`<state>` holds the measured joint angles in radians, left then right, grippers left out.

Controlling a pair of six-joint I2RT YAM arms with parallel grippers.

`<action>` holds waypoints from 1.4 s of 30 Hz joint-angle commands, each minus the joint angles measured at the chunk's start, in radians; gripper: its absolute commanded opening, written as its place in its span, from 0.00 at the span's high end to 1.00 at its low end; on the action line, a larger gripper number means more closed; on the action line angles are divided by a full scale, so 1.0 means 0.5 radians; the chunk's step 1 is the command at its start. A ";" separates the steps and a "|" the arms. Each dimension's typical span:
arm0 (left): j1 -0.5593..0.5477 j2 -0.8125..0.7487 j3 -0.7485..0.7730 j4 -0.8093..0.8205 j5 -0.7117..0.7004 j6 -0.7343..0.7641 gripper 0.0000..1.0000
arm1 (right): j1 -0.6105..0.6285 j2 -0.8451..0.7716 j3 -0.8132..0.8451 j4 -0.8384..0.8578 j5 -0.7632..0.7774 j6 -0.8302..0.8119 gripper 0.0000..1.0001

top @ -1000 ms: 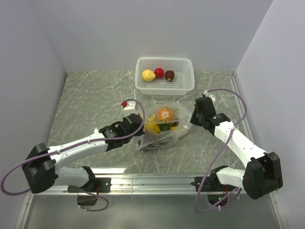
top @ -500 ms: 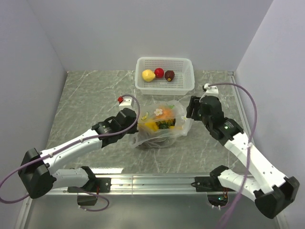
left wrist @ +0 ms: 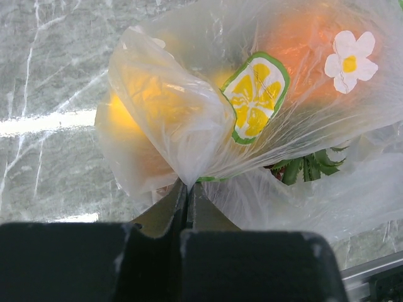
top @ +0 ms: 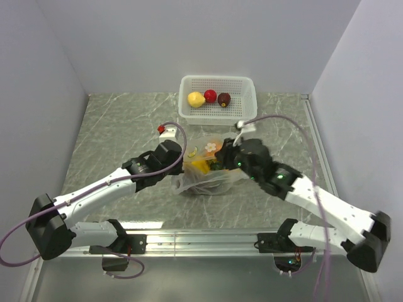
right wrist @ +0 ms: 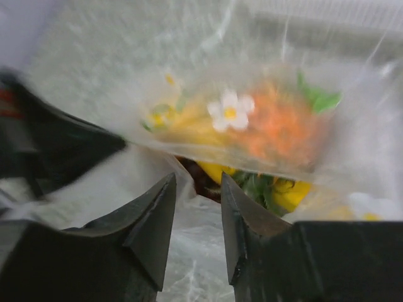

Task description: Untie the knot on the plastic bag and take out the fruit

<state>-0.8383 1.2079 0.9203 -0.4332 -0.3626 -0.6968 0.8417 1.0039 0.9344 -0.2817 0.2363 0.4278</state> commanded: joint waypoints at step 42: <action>-0.201 -0.112 -0.353 0.311 0.118 -0.067 0.99 | 0.216 0.351 -0.169 -0.173 0.457 0.727 0.21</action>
<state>-0.9287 1.1732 0.7525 -0.3241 -0.3256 -0.7193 0.9668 1.1404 0.8799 -0.4286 0.4191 0.7223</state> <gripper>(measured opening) 0.023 0.784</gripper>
